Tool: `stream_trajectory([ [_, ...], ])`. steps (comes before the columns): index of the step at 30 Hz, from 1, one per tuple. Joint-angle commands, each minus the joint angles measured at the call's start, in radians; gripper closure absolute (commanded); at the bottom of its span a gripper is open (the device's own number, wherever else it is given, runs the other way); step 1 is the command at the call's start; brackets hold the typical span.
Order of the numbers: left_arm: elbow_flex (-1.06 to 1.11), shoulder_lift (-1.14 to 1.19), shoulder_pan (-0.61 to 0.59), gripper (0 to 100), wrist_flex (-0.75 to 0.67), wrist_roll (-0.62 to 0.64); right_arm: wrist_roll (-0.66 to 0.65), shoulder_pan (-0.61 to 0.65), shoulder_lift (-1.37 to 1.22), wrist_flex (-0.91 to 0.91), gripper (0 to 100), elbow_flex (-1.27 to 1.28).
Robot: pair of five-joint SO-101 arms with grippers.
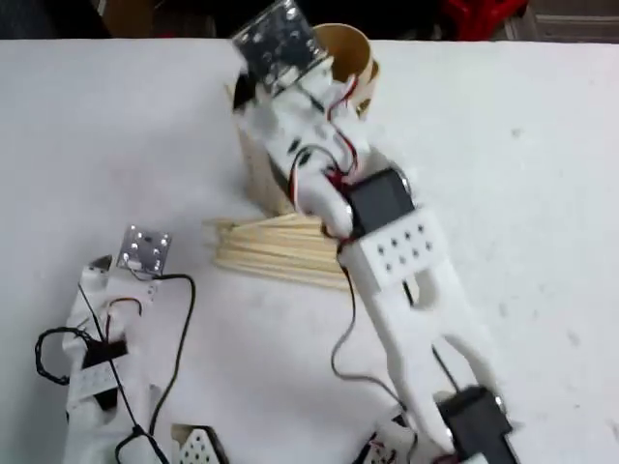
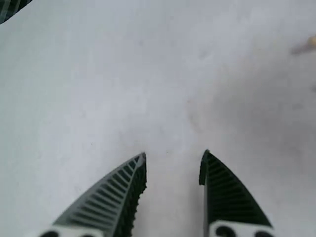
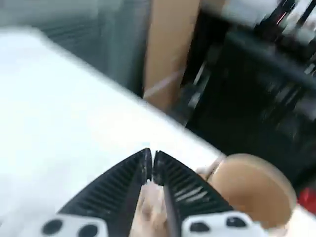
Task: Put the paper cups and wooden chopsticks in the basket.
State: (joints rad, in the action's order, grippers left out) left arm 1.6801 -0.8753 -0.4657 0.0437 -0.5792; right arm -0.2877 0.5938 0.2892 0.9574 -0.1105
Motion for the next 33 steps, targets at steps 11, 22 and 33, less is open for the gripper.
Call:
stream_trajectory([
  [11,-0.002,-0.019,-0.001,81,-0.017,-0.003,-0.017,0.039,0.188,0.446,98.1,0.166],
  [22,-0.002,-0.019,-0.001,81,-0.018,-0.002,-0.273,0.134,0.225,0.061,98.1,0.793],
  [33,-0.002,-0.019,0.004,81,-0.02,-0.009,-0.353,0.137,0.091,-0.061,84.7,0.898],
])
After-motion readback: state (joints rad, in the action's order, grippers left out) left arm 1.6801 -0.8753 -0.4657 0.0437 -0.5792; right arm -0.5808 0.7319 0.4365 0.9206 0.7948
